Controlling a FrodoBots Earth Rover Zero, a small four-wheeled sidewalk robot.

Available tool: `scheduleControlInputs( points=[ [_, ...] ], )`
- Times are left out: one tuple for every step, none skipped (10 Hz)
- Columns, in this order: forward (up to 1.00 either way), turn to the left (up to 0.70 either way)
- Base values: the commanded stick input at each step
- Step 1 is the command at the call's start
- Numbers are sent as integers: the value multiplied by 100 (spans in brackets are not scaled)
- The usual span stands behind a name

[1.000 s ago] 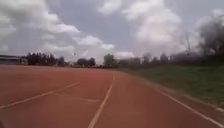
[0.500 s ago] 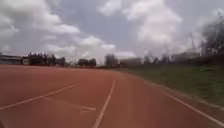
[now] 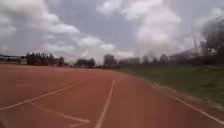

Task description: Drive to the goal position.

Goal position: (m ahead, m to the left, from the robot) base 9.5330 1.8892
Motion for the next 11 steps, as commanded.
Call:
scheduleControlInputs(
  points=[
    [70,0],
    [70,0],
    [70,0],
    [70,0],
    [70,0],
    [70,0],
    [70,0],
    [70,0],
    [70,0],
    [70,0],
    [70,0]
  ],
)
